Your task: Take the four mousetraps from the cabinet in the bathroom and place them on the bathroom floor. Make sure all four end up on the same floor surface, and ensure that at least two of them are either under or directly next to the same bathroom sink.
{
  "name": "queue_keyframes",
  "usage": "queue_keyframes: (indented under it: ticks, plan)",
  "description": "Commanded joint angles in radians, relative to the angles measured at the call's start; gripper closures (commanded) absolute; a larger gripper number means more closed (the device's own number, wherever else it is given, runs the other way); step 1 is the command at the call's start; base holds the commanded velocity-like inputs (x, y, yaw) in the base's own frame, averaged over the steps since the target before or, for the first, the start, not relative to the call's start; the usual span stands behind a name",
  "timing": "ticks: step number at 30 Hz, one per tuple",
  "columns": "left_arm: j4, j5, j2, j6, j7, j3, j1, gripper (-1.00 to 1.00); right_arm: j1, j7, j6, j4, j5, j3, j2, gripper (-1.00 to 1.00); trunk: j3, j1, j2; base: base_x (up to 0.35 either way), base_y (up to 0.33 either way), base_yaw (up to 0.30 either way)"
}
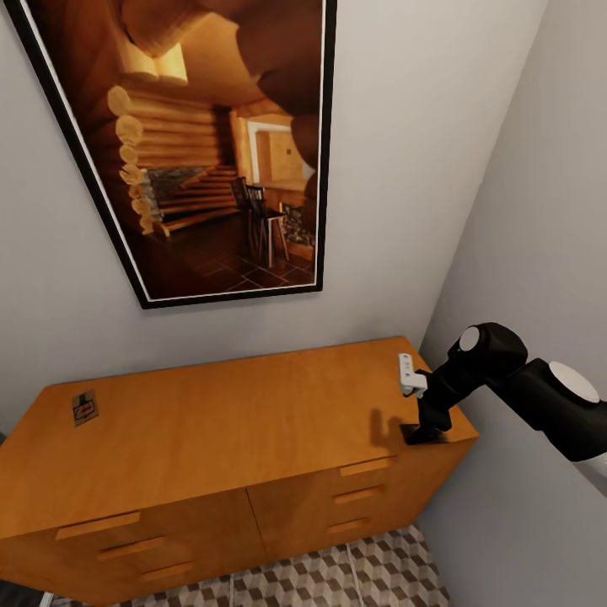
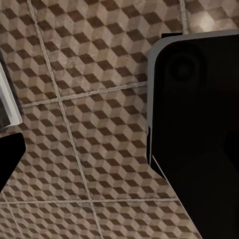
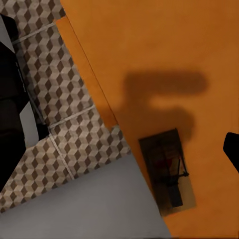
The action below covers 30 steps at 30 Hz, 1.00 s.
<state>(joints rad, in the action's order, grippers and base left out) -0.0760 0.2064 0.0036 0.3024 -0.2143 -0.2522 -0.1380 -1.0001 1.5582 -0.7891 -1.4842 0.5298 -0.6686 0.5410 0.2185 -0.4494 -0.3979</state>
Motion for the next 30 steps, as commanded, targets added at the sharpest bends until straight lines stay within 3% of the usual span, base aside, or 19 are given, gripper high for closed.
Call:
queue_keyframes:
  ticks: [1,30]
  plan:
    - [-0.004,0.008,-0.001,0.007,0.000,-0.009,-0.002,-1.00,-0.002,0.007,-0.010,0.005,0.007,-0.002,0.000,-1.00,0.002,-0.001,-0.002,0.000,0.000,0.000]
    - [-0.004,0.008,-0.001,0.006,0.000,-0.009,0.000,-1.00,-0.002,-0.046,0.040,0.131,0.007,-0.001,0.000,-1.00,0.002,-0.001,-0.002,0.000,0.000,0.000]
